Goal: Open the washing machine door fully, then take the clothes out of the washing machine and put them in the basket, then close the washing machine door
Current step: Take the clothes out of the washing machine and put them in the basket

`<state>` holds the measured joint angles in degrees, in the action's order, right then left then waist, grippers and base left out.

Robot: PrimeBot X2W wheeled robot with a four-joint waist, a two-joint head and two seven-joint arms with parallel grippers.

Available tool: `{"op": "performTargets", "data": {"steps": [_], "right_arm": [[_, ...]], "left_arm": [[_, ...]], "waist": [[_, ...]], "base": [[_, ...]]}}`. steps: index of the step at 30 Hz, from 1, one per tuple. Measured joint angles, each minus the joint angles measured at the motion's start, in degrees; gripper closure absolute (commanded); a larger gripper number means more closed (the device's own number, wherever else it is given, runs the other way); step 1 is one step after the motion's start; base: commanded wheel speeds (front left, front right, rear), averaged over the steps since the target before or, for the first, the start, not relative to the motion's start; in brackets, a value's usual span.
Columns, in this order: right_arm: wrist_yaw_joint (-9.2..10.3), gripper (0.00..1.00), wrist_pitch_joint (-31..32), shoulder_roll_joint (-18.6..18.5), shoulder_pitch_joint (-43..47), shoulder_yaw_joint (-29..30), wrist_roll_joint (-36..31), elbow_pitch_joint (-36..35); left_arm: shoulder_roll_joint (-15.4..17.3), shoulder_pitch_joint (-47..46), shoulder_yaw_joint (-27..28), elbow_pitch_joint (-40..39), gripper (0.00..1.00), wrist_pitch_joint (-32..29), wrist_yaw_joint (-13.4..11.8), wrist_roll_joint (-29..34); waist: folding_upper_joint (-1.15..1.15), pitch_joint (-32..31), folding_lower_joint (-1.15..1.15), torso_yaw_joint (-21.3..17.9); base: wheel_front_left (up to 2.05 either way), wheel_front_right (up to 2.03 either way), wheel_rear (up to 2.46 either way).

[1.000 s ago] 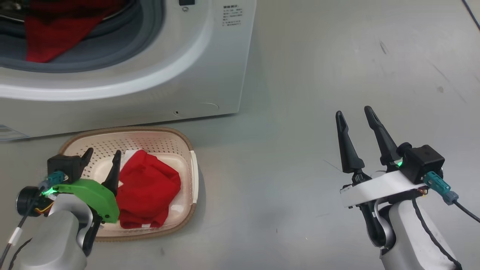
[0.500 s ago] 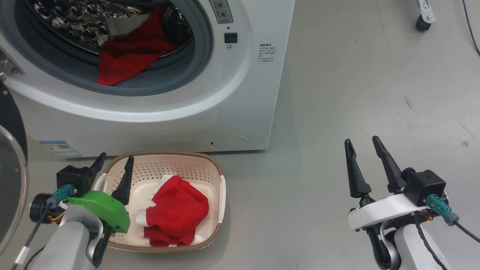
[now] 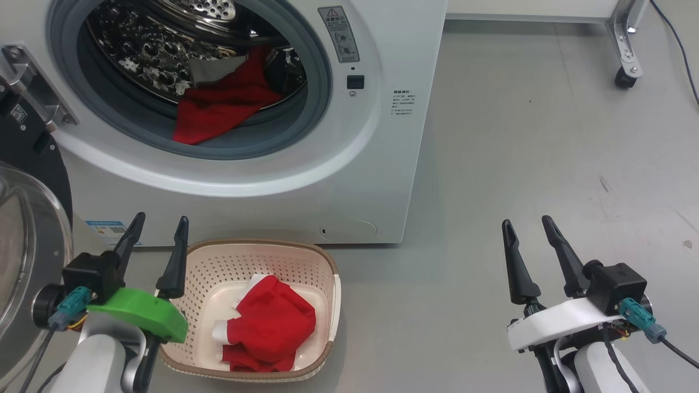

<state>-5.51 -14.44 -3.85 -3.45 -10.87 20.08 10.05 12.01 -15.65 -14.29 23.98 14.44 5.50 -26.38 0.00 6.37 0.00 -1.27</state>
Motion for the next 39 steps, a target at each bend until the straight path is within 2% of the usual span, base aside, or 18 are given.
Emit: {"op": "performTargets", "data": {"steps": [13,39], "right_arm": [[-0.48,0.00,0.0,0.0,0.7,-0.1,0.0,-0.1],[-0.98,0.00,0.0,0.2,1.6,-0.2,0.0,-0.3]], "left_arm": [[-0.6,5.8,1.2,-5.4,0.00,0.0,-0.1,2.0],[-1.8,10.0,2.7,-9.8,0.00,0.0,-0.1,3.9]], "waist": [[0.00,-0.9,0.00,-0.9],[0.00,-0.8,0.00,-1.9]], "base": [[0.00,0.00,0.00],[0.00,0.00,0.00]]}}
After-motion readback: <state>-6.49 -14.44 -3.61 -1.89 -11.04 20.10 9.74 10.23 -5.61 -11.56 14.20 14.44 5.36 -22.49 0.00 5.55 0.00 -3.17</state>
